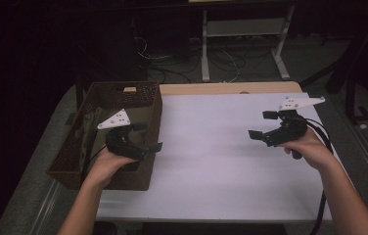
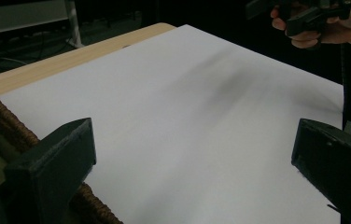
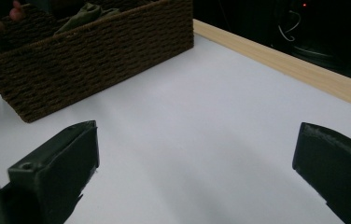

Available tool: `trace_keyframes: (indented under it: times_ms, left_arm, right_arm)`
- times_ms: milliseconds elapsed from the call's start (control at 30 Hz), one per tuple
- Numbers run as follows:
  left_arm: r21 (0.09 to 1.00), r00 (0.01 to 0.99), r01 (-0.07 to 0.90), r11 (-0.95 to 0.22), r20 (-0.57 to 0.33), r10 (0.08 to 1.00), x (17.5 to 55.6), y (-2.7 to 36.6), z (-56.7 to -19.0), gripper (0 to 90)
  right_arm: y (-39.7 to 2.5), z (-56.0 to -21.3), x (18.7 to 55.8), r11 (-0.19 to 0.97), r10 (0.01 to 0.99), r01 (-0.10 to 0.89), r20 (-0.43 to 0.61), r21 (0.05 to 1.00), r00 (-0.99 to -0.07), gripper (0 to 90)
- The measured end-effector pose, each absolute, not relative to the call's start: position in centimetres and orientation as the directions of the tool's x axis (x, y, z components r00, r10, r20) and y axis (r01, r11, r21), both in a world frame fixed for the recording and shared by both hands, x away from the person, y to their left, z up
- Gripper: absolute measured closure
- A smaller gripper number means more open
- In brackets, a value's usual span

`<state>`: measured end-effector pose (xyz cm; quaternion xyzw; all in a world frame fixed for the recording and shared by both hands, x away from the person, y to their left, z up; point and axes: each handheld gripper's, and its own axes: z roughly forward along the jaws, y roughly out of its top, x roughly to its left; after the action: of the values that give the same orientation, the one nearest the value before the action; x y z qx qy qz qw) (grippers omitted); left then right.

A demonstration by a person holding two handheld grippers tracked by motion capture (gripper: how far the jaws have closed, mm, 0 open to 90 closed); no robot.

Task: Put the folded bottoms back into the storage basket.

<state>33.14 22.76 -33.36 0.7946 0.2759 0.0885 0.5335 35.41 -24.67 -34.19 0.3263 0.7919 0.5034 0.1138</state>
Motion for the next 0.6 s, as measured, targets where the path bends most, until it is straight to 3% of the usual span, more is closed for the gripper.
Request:
trace_keyframes:
  times_ms: [600]
  left_arm:
    - [0.894,0.83,0.353,-0.278,-0.162,0.534,33.3,22.8,-33.4,0.0]
  right_arm:
    - [-29.3,-35.8,30.7,0.259,0.657,0.381,0.127,0.888,-0.743,0.6]
